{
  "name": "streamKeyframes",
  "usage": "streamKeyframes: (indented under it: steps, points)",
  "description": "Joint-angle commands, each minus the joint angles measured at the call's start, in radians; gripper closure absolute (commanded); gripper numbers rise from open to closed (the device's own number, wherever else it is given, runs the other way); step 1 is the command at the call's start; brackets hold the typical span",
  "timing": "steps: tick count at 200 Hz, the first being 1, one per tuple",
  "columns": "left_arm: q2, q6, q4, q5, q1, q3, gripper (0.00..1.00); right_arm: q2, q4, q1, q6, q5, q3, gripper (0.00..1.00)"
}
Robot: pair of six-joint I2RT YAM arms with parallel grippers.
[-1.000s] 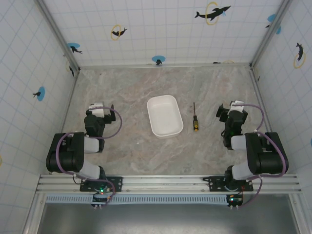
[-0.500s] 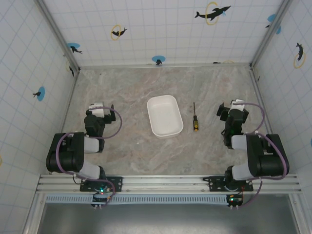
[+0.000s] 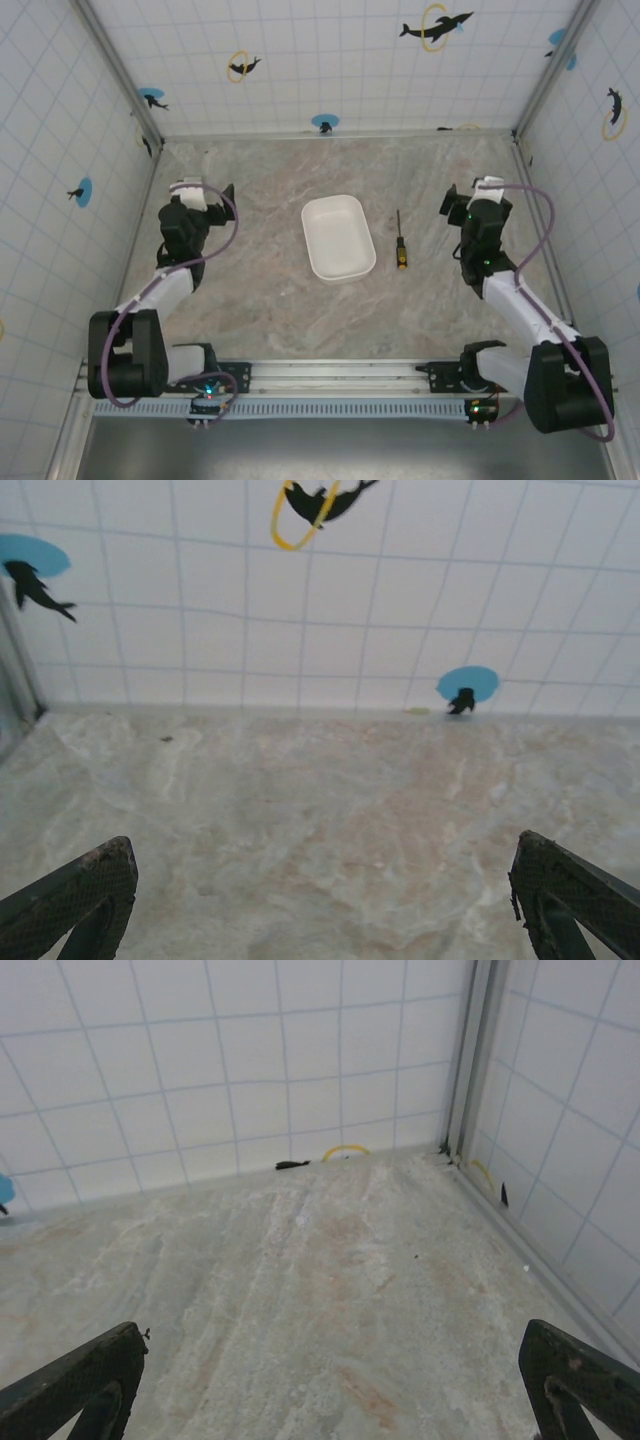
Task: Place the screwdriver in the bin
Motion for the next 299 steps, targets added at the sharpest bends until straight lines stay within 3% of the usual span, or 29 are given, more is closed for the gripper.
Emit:
streamKeyframes:
  steps: [1,42,76,155,214,299]
  points:
    - [0.004,-0.123,-0.172,0.084,-0.047,0.002,0.02,0.005,-0.304,0.009,0.108,-0.108,0.094,0.01]
    - [-0.002,-0.204,-0.213,0.063,-0.151,-0.022,0.02,0.071,-0.547,0.055,0.189,-0.224,0.177,0.01]
    - [-0.028,-0.268,-0.245,0.073,-0.197,-0.042,0.02,0.089,-0.571,0.146,0.267,-0.275,0.146,0.01]
    - [-0.115,-0.336,-0.273,0.07,-0.234,-0.154,0.02,0.22,-0.612,0.283,0.342,-0.241,0.159,0.0]
    - [-0.092,-0.357,-0.267,0.123,-0.245,-0.157,0.02,0.359,-0.667,0.327,0.347,-0.206,0.224,0.16]
    - [-0.074,-0.36,-0.266,0.108,-0.267,-0.152,0.02,0.5,-0.692,0.341,0.324,-0.217,0.312,0.39]
